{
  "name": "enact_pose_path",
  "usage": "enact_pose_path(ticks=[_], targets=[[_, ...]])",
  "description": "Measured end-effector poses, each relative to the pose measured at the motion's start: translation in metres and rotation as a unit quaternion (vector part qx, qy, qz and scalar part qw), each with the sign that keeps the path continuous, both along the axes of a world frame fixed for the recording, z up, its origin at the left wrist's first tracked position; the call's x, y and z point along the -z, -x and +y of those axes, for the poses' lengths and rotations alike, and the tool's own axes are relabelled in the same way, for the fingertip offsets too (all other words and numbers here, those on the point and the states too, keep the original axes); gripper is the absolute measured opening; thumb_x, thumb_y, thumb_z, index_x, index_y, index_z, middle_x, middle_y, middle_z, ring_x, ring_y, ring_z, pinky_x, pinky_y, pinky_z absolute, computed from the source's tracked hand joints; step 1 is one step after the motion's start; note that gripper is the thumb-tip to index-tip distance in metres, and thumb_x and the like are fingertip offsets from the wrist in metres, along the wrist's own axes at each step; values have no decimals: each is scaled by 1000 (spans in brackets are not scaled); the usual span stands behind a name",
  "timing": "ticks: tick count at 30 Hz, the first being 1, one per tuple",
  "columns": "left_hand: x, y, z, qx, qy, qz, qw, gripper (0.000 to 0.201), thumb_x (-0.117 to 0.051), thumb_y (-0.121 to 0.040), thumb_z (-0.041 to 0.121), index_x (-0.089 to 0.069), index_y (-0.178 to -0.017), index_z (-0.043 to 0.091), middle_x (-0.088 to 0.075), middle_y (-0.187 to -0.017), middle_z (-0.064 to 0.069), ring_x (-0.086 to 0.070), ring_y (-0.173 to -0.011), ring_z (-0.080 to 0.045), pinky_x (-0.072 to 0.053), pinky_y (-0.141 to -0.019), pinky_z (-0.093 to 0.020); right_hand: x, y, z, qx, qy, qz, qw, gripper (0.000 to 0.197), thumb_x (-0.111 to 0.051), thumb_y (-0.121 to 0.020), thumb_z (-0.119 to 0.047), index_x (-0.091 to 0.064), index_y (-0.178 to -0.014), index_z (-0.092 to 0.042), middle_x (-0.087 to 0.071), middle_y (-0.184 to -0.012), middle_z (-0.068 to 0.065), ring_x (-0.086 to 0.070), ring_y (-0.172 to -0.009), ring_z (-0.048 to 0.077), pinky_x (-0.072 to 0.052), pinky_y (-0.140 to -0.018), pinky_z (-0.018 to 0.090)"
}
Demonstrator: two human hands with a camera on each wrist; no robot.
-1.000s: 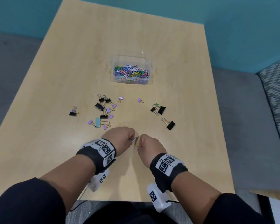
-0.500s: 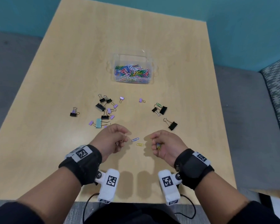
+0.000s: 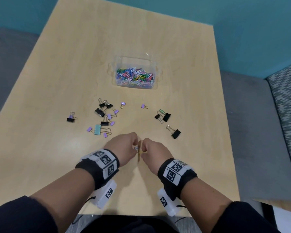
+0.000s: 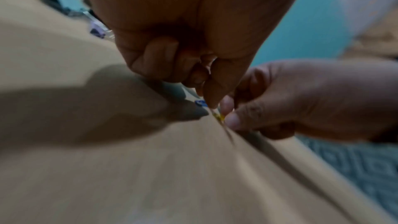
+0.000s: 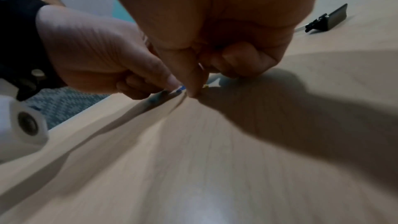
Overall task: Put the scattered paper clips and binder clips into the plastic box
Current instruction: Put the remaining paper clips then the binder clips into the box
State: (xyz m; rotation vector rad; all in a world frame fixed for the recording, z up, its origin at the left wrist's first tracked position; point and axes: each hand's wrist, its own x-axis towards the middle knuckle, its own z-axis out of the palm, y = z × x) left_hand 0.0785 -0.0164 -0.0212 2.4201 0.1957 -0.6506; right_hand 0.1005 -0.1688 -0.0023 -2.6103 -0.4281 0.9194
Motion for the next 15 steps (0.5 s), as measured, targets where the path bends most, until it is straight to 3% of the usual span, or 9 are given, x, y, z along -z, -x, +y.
enact_pose_path(ticks=[3,6,10,13,15], targets=[[1,-1,-4,53,-39,-15,998,13,-51,-83,19,-45,-80,31,-58,-76,4,-57,-74,-22,-50,-66,-35,1,-1,2,-16,5,6,1000,24,-44,-88,-10,-39,-74,-28,-57,-81,1,-53,-75,26,-40,-61,32],[-3,-4,-9,79,-55,-9,995,12,-48,-84,15,-49,-78,25,-57,-78,2,-56,-75,-23,-47,-66,-34,3,-4,3,-34,9,10,999,23,-41,-85,-5,-48,-77,-26,-60,-83,-1,-54,-74,24,-43,-63,31],[-7,-8,-14,116,-74,0,990,11,-45,-84,13,-47,-76,21,-53,-79,-1,-54,-70,-23,-38,-59,-30,8,-4,5,-58,6,-10,998,21,-43,-81,-6,-49,-76,-26,-47,-79,-2,-51,-71,26,-33,-61,27],[-12,-5,-12,104,-55,-7,993,6,-49,-82,18,-47,-76,18,-53,-79,-1,-53,-69,-23,-40,-59,-32,8,0,3,-70,-13,-17,997,22,-43,-81,-2,-55,-89,-19,-48,-93,3,-51,-78,26,-36,-65,30],[-15,-2,-5,37,-7,-7,999,10,-53,-82,21,-52,-75,14,-58,-76,-2,-56,-69,-23,-47,-61,-34,7,0,1,-77,-22,-24,996,30,-43,-79,1,-57,-99,-16,-50,-99,5,-50,-79,26,-34,-65,29]])
